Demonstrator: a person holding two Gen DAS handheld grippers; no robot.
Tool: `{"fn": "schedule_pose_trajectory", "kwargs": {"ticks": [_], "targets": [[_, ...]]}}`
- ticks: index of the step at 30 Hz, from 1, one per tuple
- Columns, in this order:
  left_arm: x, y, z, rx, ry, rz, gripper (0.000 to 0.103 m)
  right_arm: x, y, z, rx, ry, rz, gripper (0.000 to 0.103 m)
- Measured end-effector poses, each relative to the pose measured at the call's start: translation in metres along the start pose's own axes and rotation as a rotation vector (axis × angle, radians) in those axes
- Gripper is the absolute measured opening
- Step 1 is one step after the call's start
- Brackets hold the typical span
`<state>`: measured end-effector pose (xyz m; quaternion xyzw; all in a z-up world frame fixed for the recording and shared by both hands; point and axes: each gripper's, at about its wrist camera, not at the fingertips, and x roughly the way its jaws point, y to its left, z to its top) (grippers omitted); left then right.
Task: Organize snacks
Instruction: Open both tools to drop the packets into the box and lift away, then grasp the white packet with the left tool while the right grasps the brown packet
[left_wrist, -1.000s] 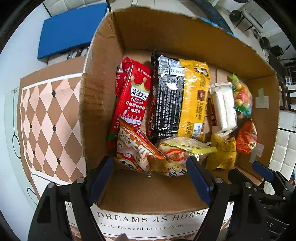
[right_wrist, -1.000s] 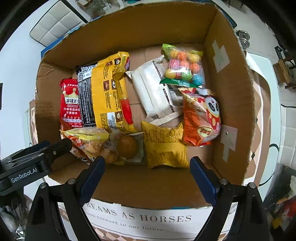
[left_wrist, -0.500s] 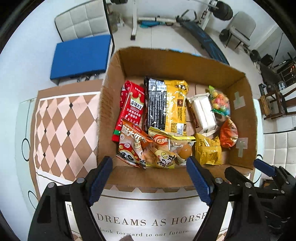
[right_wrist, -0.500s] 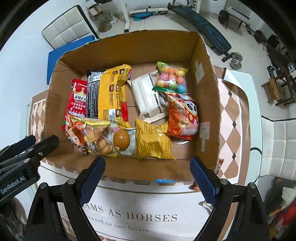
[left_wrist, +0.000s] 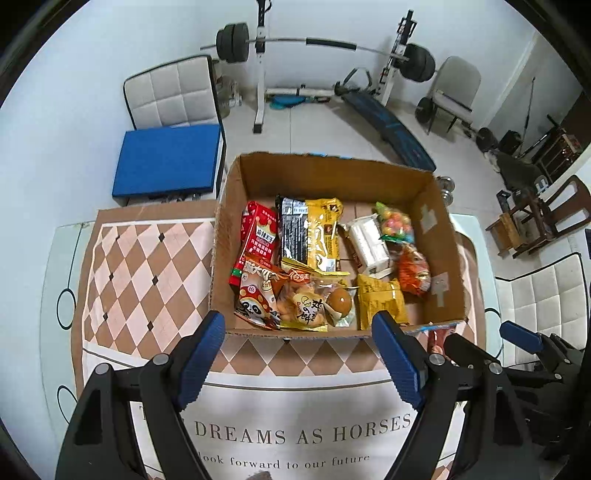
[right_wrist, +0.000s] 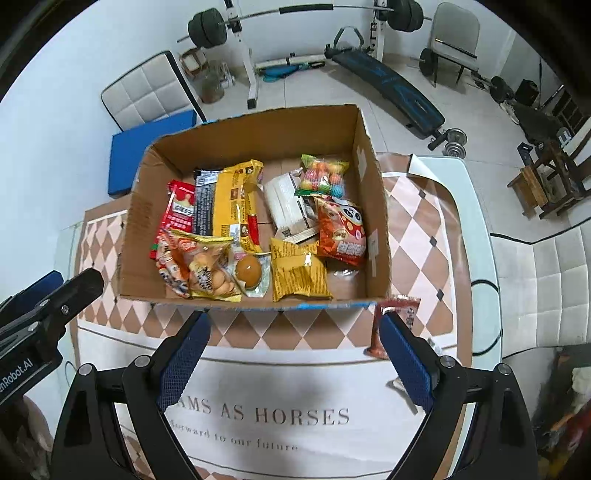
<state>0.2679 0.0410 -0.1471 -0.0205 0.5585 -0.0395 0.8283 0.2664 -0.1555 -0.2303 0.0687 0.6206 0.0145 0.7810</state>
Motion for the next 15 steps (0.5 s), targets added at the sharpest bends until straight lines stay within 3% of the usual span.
{"fn": "schedule_pose_trajectory", "kwargs": {"ticks": [5,11,14,15], "targets": [[-0.027,-0.006,-0.017,0.033,-0.064,0.004,0.081,-0.032,0.000,-0.024,0.010,-0.058,0.010,0.095],[-0.042,-0.011,-0.036,0.060,-0.084,-0.010,0.081,-0.058,0.003,-0.051,0.023,-0.096,0.016,0.095],[-0.039,-0.015,-0.046,0.051,-0.054,-0.049,0.098,-0.062,-0.006,-0.063,0.058,-0.102,0.020,0.095],[-0.038,-0.016,-0.048,0.047,-0.046,-0.065,0.098,-0.062,-0.014,-0.068,0.078,-0.104,0.022,0.095]]}}
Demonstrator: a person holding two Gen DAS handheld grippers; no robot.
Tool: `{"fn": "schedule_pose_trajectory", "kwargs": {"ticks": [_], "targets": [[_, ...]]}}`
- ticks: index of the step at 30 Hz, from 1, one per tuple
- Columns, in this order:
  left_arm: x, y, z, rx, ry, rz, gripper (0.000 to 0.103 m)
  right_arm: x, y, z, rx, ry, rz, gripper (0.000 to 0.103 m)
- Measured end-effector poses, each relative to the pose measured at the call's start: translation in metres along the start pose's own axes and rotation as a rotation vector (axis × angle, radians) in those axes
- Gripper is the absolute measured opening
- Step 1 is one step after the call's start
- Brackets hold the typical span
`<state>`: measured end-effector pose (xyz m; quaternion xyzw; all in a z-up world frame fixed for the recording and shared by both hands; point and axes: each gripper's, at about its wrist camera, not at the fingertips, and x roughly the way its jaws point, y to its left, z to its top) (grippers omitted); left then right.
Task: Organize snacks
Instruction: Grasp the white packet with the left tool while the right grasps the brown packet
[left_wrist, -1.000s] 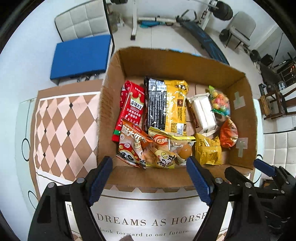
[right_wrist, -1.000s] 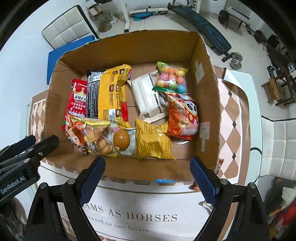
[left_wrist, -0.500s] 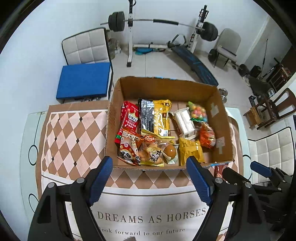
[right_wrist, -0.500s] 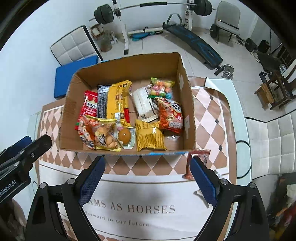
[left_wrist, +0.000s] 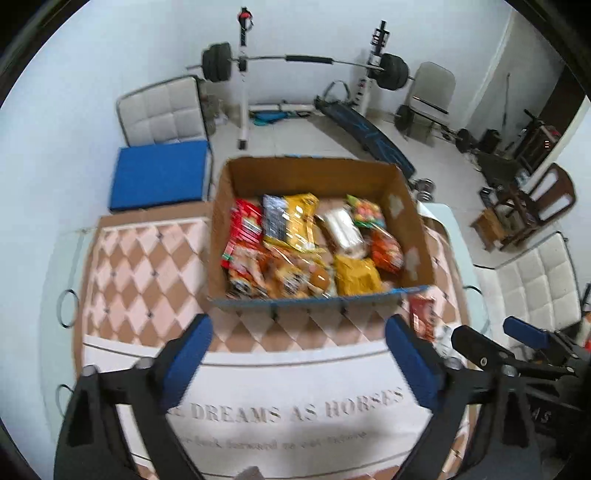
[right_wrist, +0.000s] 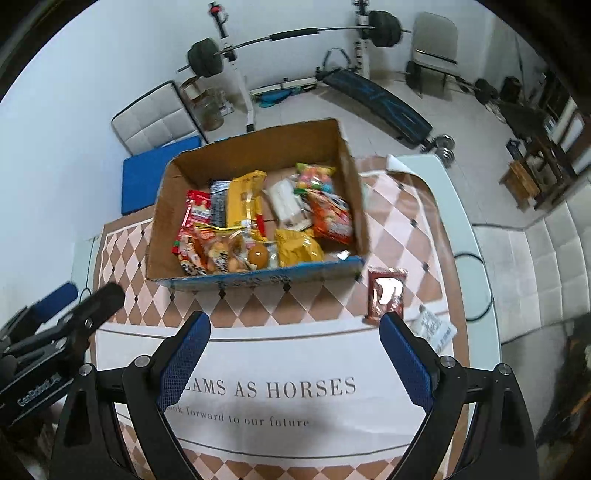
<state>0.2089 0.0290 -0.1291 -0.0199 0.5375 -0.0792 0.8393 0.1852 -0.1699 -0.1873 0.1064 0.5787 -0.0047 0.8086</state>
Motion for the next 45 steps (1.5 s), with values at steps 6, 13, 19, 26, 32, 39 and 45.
{"fn": "schedule_pose_trajectory", "kwargs": {"ticks": [6,13,19,26,32,39,45], "targets": [[0.031,-0.039,-0.021,-0.003,0.080,-0.042,0.098,0.013,-0.077,-0.028,0.142,0.070,-0.012,0.095],[0.101,-0.117,-0.050,-0.035,0.255,-0.091,0.098,0.050,-0.185,-0.053,0.290,0.182,-0.052,0.095],[0.163,-0.216,-0.061,0.165,0.322,-0.088,0.098,0.091,-0.281,-0.073,0.409,0.248,-0.089,0.095],[0.226,-0.289,-0.080,0.368,0.440,-0.084,0.098,0.132,-0.344,-0.092,0.466,0.330,-0.097,0.095],[0.261,-0.327,-0.108,0.495,0.528,-0.050,0.098,0.148,-0.369,-0.101,0.449,0.369,-0.120,0.095],[0.251,-0.321,-0.123,0.455,0.491,-0.005,0.074,0.153,-0.375,-0.096,0.425,0.384,-0.109,0.095],[0.224,-0.243,-0.132,0.225,0.494,0.052,0.074,0.153,-0.350,-0.074,0.401,0.370,-0.031,0.095]]}}
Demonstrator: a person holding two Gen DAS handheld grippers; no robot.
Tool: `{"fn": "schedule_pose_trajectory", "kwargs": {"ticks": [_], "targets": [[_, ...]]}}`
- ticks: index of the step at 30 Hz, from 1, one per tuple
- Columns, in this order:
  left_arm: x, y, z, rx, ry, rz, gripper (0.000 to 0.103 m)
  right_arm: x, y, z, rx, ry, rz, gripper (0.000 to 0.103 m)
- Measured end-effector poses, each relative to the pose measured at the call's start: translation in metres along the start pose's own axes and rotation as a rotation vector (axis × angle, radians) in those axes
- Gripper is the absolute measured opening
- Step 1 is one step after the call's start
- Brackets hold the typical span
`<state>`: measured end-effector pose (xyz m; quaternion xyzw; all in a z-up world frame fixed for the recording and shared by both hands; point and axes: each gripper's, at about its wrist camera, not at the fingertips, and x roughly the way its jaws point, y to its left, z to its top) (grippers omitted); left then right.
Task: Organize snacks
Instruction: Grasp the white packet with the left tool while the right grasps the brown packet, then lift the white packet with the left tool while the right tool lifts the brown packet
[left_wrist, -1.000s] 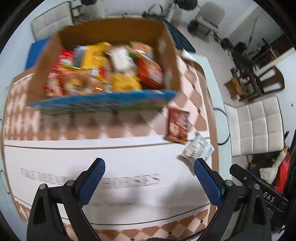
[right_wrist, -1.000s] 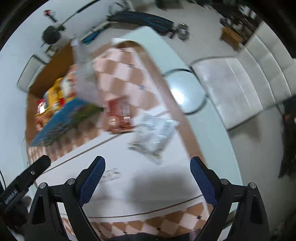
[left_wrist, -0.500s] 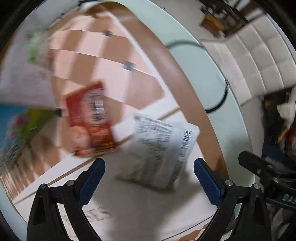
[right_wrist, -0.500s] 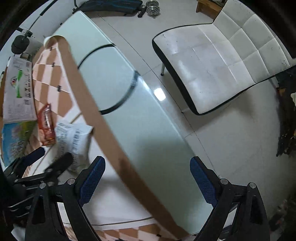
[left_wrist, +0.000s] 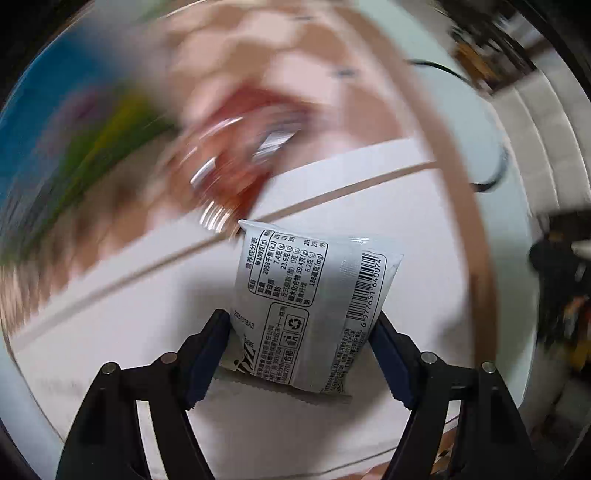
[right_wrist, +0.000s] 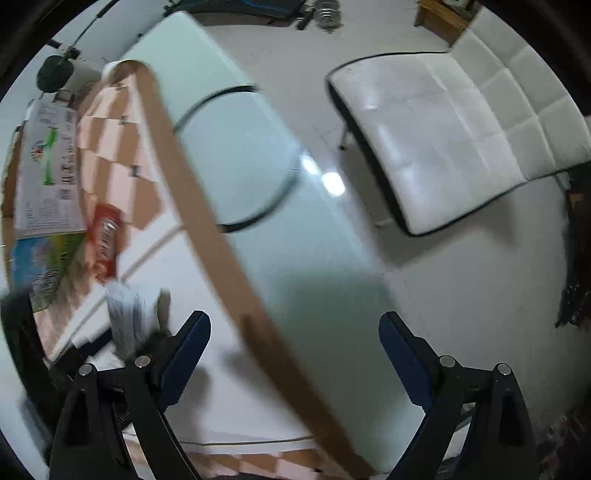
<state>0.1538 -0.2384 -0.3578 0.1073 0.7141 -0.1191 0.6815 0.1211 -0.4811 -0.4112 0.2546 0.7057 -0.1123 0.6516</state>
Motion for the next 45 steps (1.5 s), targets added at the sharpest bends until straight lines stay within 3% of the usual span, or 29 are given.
{"fn": "schedule_pose_trajectory", "kwargs": {"ticks": [5,11,13,19,21,22,28,31,34,37,41,45], "targets": [[-0.009,0.083,-0.031,-0.245,-0.006,-0.001,0.074,0.011,0.072,0.017,-0.074,0.020,0.071,0.095],[-0.005,0.145,-0.045,-0.410,0.001,-0.002,0.074,0.042,0.150,0.044,-0.006,0.073,0.180,0.094],[-0.003,0.157,-0.046,-0.438,-0.001,-0.006,0.074,0.053,0.167,0.049,0.028,0.083,0.173,0.093],[0.001,0.178,-0.061,-0.453,0.003,-0.002,0.074,0.067,0.219,0.049,-0.035,0.039,0.063,0.086],[0.003,0.183,-0.065,-0.446,0.010,-0.003,0.074,0.069,0.233,0.045,-0.086,0.027,-0.016,0.083],[0.005,0.183,-0.063,-0.443,0.012,-0.001,0.074,0.069,0.239,0.042,-0.120,0.020,-0.054,0.077],[0.012,0.199,-0.071,-0.431,0.026,-0.025,0.074,0.064,0.241,0.021,-0.300,0.032,-0.139,0.071],[0.012,0.209,-0.068,-0.419,0.032,-0.025,0.075,0.063,0.235,0.016,-0.357,0.095,-0.143,0.072],[0.014,0.213,-0.067,-0.409,0.042,-0.029,0.078,0.058,0.229,0.018,-0.329,0.122,-0.116,0.074],[0.018,0.213,-0.058,-0.403,0.053,-0.044,0.084,0.053,0.220,0.029,-0.207,0.107,-0.042,0.077],[0.032,0.215,-0.043,-0.391,0.063,-0.082,0.086,0.056,0.222,0.042,-0.107,0.079,-0.076,0.081],[0.034,0.235,-0.036,-0.417,0.077,-0.163,0.086,0.058,0.252,0.023,-0.246,0.025,-0.212,0.061]]}}
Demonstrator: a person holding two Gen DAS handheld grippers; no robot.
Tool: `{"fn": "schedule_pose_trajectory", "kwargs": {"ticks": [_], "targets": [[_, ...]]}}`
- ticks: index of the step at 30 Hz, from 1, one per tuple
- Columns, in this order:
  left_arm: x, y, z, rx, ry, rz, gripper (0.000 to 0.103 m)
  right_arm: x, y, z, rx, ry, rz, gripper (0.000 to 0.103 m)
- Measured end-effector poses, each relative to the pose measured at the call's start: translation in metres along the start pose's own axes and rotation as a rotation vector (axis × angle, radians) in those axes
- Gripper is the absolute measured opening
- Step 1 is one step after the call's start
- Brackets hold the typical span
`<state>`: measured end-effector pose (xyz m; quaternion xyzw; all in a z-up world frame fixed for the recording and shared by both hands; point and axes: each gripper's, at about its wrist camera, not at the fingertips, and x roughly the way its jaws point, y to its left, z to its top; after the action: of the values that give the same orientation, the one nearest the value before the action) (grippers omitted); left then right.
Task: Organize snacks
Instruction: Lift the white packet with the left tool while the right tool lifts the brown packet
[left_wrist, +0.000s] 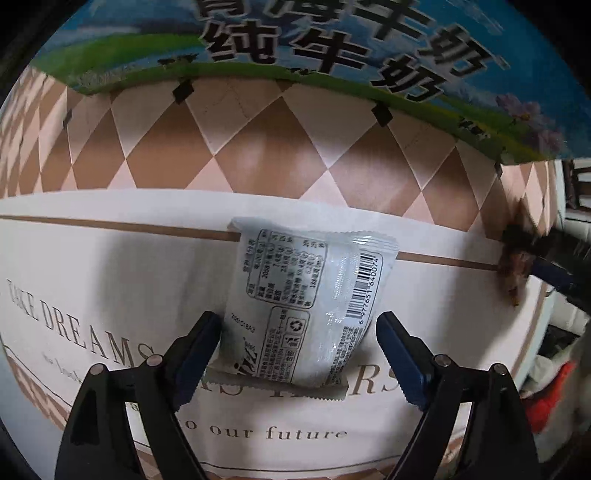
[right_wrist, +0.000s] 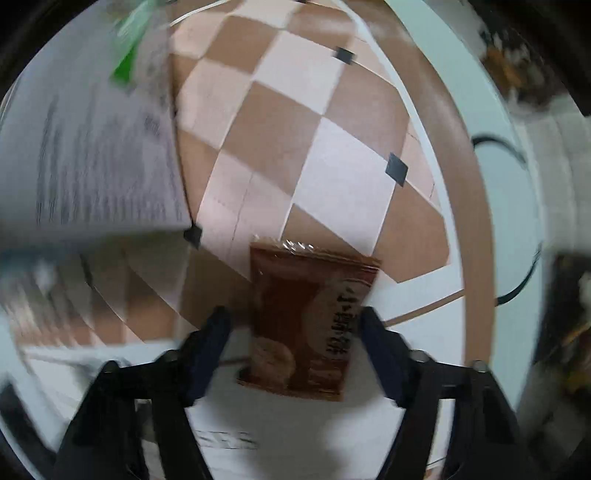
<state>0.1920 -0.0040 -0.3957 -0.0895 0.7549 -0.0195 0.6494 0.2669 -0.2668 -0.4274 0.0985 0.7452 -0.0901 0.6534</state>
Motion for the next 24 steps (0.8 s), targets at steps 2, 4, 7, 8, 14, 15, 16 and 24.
{"fn": "schedule_pose_trajectory", "kwargs": {"ticks": [2,4,7,8,14,15,16,24], "targets": [[0.001,0.004,0.002,0.002,0.014,-0.015,0.086,-0.001,0.009,-0.013,-0.079,0.001,-0.005,0.060],[0.002,0.008,0.002,0.007,0.021,-0.017,0.086,0.001,0.016,-0.032,-0.153,0.028,-0.002,0.060],[0.004,0.009,0.002,0.018,0.026,-0.004,0.086,0.003,0.028,-0.070,-0.292,0.057,-0.024,0.060],[0.005,0.008,0.004,0.029,0.032,0.014,0.086,0.005,0.033,-0.078,-0.326,0.068,-0.030,0.060],[0.007,-0.018,-0.001,0.121,-0.013,0.141,0.079,0.005,0.039,-0.108,-0.372,0.085,-0.044,0.065],[0.005,-0.019,0.000,0.132,-0.027,0.146,0.074,0.004,0.036,-0.110,-0.340,0.083,-0.031,0.066],[0.004,-0.020,-0.002,0.142,-0.030,0.144,0.071,0.002,0.034,-0.110,-0.304,0.074,-0.018,0.066],[0.014,0.014,-0.044,0.112,0.031,0.146,0.070,-0.011,0.002,-0.118,-0.246,0.090,0.036,0.059]]}}
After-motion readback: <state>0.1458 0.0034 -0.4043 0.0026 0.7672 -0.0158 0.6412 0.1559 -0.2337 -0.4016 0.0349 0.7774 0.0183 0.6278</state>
